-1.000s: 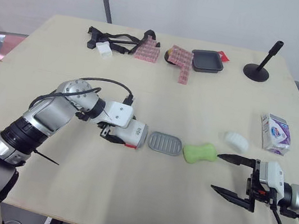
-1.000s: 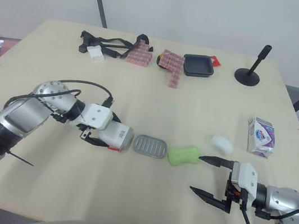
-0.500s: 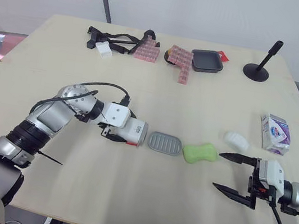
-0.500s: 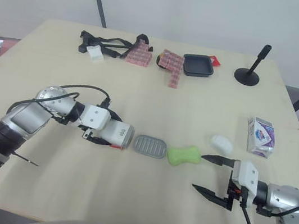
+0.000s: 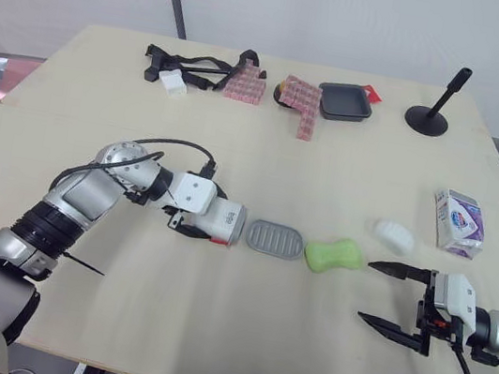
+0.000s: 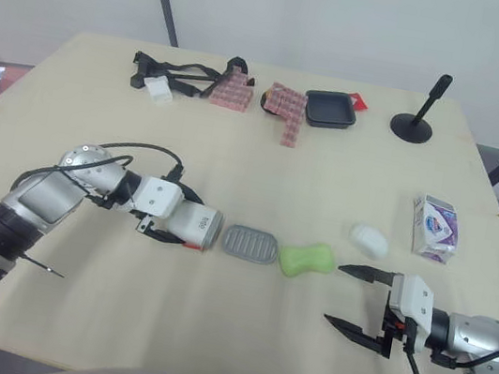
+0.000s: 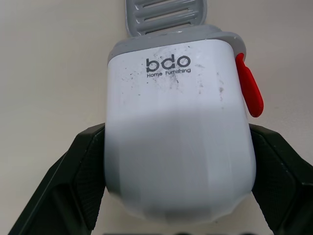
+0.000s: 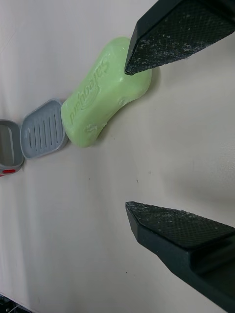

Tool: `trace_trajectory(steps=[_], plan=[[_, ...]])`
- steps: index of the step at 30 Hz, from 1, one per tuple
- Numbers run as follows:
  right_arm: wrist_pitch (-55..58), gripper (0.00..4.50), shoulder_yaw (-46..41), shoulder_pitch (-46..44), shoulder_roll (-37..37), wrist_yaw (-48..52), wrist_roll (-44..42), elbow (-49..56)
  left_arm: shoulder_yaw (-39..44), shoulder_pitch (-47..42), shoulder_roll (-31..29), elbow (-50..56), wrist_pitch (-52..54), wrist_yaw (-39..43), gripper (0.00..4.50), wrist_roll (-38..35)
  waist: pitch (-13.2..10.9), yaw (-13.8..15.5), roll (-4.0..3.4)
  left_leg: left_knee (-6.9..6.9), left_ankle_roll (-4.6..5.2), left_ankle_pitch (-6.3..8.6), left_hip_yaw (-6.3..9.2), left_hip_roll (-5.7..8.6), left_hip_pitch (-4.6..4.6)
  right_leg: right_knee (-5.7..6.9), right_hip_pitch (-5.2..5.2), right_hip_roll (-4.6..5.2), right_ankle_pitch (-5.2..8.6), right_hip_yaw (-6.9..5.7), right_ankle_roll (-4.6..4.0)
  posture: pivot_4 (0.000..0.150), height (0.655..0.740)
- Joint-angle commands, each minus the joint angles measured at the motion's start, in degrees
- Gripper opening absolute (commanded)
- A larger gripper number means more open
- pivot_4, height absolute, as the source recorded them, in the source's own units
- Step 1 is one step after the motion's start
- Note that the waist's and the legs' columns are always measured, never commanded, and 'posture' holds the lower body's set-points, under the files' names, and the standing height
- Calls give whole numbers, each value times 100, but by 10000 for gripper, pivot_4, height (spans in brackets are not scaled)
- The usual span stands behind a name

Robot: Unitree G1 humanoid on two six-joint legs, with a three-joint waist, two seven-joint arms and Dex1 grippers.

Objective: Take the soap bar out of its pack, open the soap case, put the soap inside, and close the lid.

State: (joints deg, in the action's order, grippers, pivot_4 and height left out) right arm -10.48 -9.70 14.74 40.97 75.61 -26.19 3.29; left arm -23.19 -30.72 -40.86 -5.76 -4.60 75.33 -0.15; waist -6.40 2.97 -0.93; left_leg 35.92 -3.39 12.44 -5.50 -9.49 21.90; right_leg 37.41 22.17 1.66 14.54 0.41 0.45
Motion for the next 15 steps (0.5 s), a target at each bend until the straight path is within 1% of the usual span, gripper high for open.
trace_trajectory(steps=[1, 2, 12, 15], plan=[[-59, 44511, -121, -41, 108, 29, -56, 74, 72, 49, -16, 86, 78, 54, 34711, -31, 0, 0, 0, 0, 0, 0, 0, 0, -1, 0, 0, 0, 0, 0, 0, 1500, 7400], [-56, 45000, -125, -44, 112, 24, -58, 72, 77, 49, -21, 82, 102, 72, 44908, -51, 0, -1, 0, 0, 0, 0, 0, 0, -1, 0, 0, 0, 0, 0, 0, 1500, 7400], [-9, 45000, -146, -23, 138, -11, -83, 100, 276, 87, -78, 191, 287, 296, 44908, -395, 0, -1, 0, 0, 0, 0, 0, 0, -2, -1, 1, 0, 0, -1, -1, 1500, 7400], [21, 45000, -169, -31, 167, -11, -102, 113, 487, 85, -167, 229, 354, 492, 44908, -754, 0, -2, 1, 0, 0, 0, 0, 0, -2, -1, 2, 0, 0, -1, -1, 1500, 7400]])
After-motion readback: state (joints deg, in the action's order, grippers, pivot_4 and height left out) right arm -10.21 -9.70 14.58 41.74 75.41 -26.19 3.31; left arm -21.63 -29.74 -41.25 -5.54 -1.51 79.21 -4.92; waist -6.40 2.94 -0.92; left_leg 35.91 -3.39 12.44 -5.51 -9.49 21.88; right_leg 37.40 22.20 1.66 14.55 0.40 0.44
